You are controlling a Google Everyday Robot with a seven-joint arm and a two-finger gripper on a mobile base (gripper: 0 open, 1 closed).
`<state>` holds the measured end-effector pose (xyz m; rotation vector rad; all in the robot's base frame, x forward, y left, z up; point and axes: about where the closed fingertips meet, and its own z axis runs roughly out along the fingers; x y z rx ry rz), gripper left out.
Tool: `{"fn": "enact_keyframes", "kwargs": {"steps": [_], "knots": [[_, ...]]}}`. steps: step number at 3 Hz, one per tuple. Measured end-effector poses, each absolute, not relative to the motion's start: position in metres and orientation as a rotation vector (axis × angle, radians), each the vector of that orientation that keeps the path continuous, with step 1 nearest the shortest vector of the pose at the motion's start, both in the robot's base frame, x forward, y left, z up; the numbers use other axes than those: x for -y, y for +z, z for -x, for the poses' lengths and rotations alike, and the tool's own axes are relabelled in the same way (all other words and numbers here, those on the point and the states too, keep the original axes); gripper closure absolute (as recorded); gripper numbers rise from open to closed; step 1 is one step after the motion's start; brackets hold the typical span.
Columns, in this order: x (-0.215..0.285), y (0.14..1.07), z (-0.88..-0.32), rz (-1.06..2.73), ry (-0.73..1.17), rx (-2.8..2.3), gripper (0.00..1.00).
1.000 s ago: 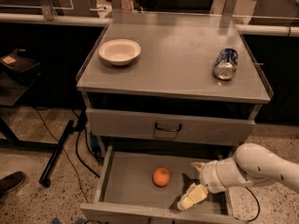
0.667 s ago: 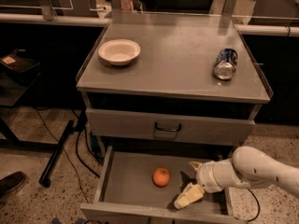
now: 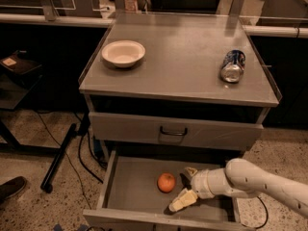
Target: Pick orange from middle drawer and place on counter
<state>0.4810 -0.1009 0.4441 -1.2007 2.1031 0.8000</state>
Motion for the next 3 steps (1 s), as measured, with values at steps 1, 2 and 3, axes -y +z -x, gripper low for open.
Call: {"fn": "enact_keyframes", "kwargs": {"steps": [1, 2, 3], "knots": [[0.094, 0.431, -0.474, 1.146, 0.814, -2.111, 0.0], [0.075, 0.409, -0.497, 1.042, 0.8, -2.092, 0.0], [0.065, 0.4, -0.514, 1.005, 0.794, -2.069, 0.0]]}}
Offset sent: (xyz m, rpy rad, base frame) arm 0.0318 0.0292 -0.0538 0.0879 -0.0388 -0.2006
